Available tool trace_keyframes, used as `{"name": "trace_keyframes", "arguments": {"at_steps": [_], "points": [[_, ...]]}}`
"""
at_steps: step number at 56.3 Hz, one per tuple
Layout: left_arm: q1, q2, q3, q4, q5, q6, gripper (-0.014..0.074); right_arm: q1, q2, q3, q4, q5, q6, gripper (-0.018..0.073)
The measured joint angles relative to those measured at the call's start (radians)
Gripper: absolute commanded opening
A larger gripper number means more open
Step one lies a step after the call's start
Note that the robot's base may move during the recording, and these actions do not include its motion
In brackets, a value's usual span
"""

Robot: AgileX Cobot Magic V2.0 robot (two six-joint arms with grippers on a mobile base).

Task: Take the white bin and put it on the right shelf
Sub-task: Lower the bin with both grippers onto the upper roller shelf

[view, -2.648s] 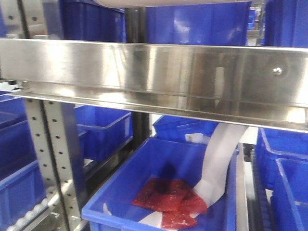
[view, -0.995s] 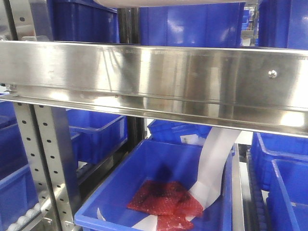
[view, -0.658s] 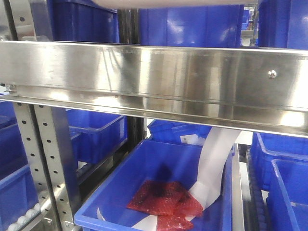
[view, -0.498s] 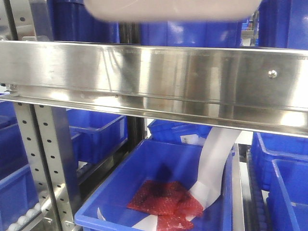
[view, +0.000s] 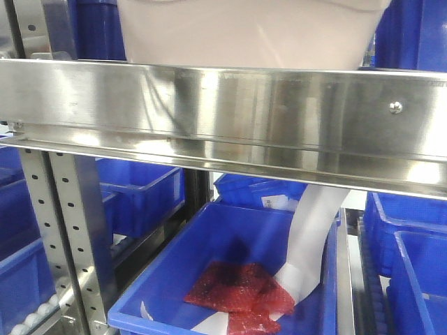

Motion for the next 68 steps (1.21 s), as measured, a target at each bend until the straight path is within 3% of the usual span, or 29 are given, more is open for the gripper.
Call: {"name": "trace_keyframes", "arguments": {"at_steps": [3, 10, 27, 42, 52, 57, 60, 68], "points": [[-0.009, 0.000, 0.000, 0.014, 0.007, 0.011, 0.0409, 0.001, 0.000, 0.000, -0.014, 0.000, -0.008, 0.0650], [-0.018, 0.000, 0.000, 0.014, 0.026, 0.020, 0.0522, 0.007, 0.000, -0.004, -0.069, 0.000, -0.037, 0.0635], [-0.029, 0.000, -0.006, 0.031, 0.020, 0.021, 0.0526, 0.011, -0.005, -0.012, -0.217, -0.070, -0.094, 0.0635], [-0.029, 0.000, -0.112, 0.266, 0.026, 0.021, 0.0526, -0.043, -0.005, -0.087, -0.396, -0.099, -0.107, 0.0635], [-0.029, -0.028, -0.194, 0.437, 0.072, -0.012, 0.0475, -0.093, -0.047, -0.104, -0.436, -0.074, -0.107, 0.0631], [-0.029, -0.059, -0.222, 0.500, 0.121, -0.034, 0.0375, -0.122, -0.089, -0.106, -0.443, -0.014, -0.107, 0.0570], [-0.029, -0.079, -0.229, 0.518, 0.150, -0.041, 0.0279, -0.133, -0.121, -0.108, -0.447, 0.028, -0.107, 0.0473], [-0.029, -0.129, -0.235, 0.537, 0.179, -0.053, 0.0001, -0.157, -0.210, -0.110, -0.468, 0.152, -0.105, 0.0065]]}}
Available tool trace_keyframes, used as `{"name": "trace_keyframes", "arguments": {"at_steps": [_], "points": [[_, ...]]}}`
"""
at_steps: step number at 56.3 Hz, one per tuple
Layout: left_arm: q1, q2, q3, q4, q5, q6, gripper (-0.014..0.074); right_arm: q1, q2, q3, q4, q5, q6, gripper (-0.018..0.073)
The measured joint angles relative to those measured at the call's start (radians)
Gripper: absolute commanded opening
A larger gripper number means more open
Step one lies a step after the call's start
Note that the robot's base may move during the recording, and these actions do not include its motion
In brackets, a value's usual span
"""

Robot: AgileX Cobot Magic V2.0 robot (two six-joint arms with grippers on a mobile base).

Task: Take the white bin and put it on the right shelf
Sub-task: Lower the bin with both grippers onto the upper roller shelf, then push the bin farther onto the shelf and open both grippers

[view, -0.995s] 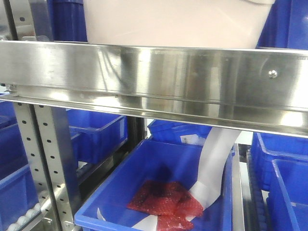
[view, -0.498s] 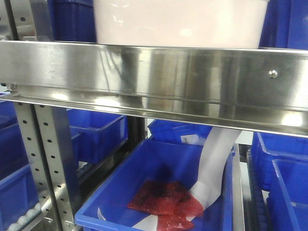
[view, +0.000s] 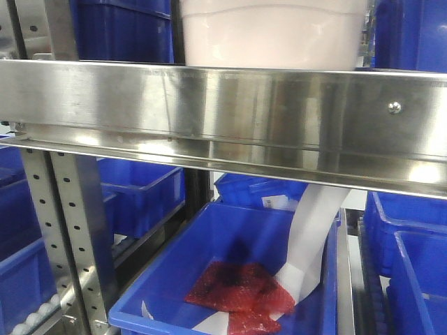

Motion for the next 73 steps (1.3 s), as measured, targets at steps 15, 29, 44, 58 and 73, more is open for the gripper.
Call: {"name": "trace_keyframes", "arguments": {"at_steps": [15, 29, 44, 58, 73], "points": [[0.000, -0.046, 0.000, 0.236, 0.007, -0.185, -0.0119, 0.000, -0.255, 0.206, -0.049, 0.034, 0.006, 0.0074], [-0.001, -0.117, 0.048, 0.512, 0.010, -0.328, -0.0119, 0.000, -0.593, 0.472, -0.355, -0.121, 0.097, 0.0074], [-0.041, -0.364, 0.381, 0.613, -0.124, -0.333, -0.0119, 0.000, -0.944, 0.636, -0.741, -0.195, 0.279, 0.0074], [-0.071, -0.747, 0.835, 0.618, -0.464, -0.333, -0.0119, 0.000, -1.175, 0.770, -0.766, -0.205, 0.323, 0.0074], [-0.071, -1.165, 1.190, 0.618, -0.708, -0.333, -0.0119, 0.000, -1.381, 0.851, -0.738, -0.219, 0.325, 0.0074]]}}
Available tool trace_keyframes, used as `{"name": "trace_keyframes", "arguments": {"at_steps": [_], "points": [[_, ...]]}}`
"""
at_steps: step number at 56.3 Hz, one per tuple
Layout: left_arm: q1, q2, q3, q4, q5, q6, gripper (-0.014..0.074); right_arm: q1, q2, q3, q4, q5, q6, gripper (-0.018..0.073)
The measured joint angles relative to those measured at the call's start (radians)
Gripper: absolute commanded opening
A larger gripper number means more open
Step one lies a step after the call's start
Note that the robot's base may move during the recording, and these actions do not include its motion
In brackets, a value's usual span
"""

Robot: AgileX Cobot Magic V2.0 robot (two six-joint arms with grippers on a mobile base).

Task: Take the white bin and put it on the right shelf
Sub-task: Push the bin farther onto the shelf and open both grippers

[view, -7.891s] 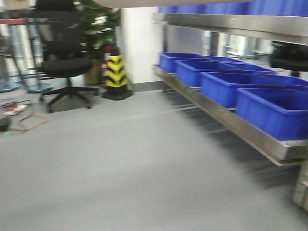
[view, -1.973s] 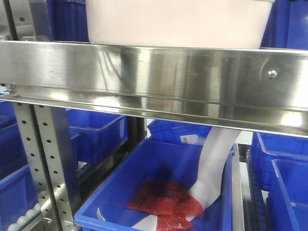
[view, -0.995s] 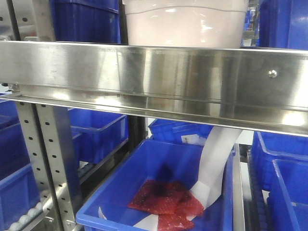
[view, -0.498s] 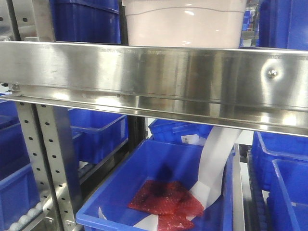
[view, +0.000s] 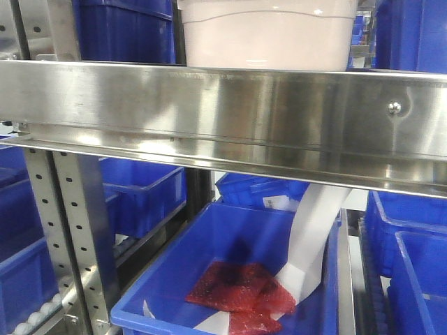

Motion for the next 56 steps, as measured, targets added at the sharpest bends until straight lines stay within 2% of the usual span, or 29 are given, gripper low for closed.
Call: {"name": "trace_keyframes", "arguments": {"at_steps": [9, 17, 26, 56], "points": [[0.000, -0.170, 0.104, 0.000, -0.069, 0.000, -0.0119, 0.000, -0.051, 0.000, 0.048, -0.004, 0.001, 0.0074], [0.000, -0.241, 0.117, -0.008, -0.077, 0.000, -0.0119, 0.000, -0.051, 0.000, 0.057, -0.004, 0.001, 0.0074], [0.000, -0.256, 0.117, -0.026, -0.077, 0.000, -0.0119, 0.000, -0.051, 0.000, 0.059, -0.004, 0.001, 0.0074], [0.000, -0.260, 0.146, -0.011, -0.086, -0.009, -0.0118, 0.000, -0.051, 0.000, 0.061, -0.004, 0.002, 0.0074]]}}
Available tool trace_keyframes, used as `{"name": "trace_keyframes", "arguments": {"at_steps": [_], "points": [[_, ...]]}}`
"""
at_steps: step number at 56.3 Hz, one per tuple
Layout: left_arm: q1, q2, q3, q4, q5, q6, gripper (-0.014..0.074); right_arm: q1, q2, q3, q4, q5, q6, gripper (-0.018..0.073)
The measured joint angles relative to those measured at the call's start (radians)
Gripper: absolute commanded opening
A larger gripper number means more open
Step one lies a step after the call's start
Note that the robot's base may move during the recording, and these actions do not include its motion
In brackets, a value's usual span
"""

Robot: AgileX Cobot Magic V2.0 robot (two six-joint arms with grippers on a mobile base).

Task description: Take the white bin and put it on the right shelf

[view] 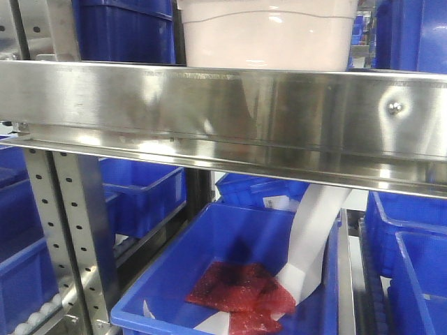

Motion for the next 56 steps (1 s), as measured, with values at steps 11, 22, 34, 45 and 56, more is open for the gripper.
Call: {"name": "trace_keyframes", "arguments": {"at_steps": [11, 22, 34, 45, 56], "points": [[0.000, -0.078, 0.133, 0.190, -0.091, -0.206, -0.0118, -0.002, 0.000, 0.000, 0.000, 0.000, 0.000, 0.0074], [0.000, -0.180, 0.358, 0.249, -0.256, -0.238, -0.0119, -0.002, 0.000, 0.000, 0.000, 0.000, 0.002, 0.0074], [0.003, -0.209, 0.495, 0.254, -0.383, -0.244, -0.0119, -0.002, 0.000, 0.000, 0.000, 0.000, 0.002, 0.0074], [0.061, -0.209, 0.495, 0.254, -0.426, -0.244, -0.0119, -0.002, 0.000, 0.000, 0.000, 0.000, 0.002, 0.0074], [0.072, -0.211, 0.495, 0.254, -0.437, -0.244, -0.0119, -0.002, 0.000, 0.000, 0.000, -0.002, 0.002, 0.0074]]}}
